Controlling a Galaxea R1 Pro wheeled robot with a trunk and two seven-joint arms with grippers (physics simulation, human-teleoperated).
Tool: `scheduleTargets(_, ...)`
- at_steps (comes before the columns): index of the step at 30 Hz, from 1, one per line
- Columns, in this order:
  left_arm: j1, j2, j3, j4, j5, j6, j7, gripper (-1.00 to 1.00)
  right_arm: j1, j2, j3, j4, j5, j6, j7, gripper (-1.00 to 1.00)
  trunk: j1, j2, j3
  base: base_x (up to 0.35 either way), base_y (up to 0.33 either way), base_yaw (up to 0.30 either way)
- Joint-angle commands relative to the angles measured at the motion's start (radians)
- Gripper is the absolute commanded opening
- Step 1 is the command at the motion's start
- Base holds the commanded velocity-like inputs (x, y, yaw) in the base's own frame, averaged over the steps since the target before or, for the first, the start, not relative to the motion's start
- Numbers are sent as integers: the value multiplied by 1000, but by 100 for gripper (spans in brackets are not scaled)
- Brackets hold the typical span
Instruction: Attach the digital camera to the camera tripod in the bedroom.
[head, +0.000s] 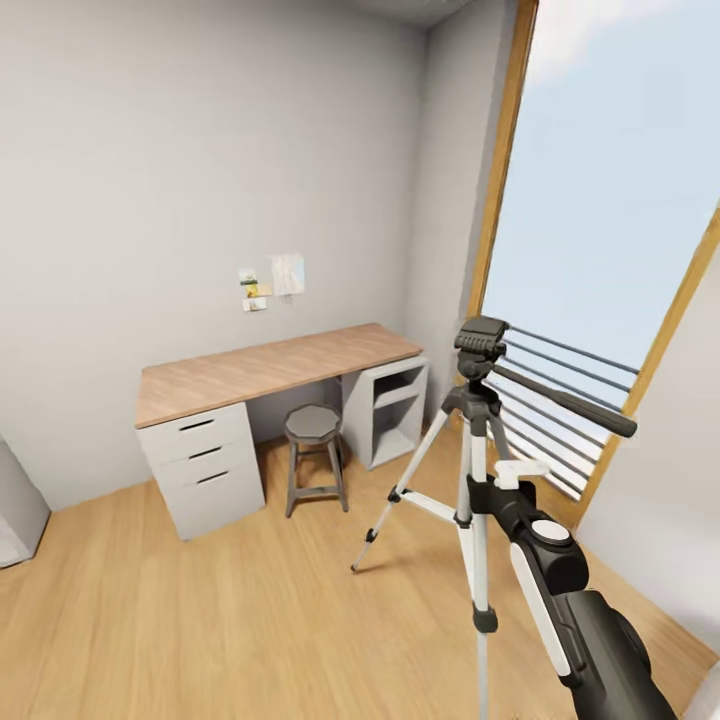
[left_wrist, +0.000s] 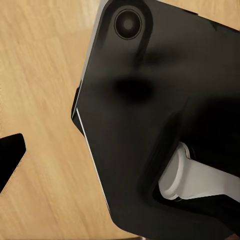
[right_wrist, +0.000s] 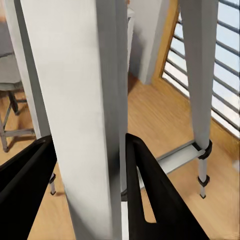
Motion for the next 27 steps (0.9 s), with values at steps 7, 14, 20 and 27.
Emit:
scheduleTargets(7,0,0,1,-1,4,-2,0,100,-1,1,3,1,2,5,-11,-100,1,-2,-2,0,0,-272)
scheduleTargets(14,0,1,1,-1,5,-2,0,100,-1,2,3,1,3,5,-22,-100,1,-2,-2,0,0,-272)
scheduleTargets(20,0,1,1,-1,6,-1,0,100,-1,4,3,1,4,5,-24,-100,1,-2,-2,0,0,-272)
scheduleTargets(27,0,1,1,-1,5,-1,0,100,-1,4,3,1,3,6,-23,-100,1,-2,-2,0,0,-271)
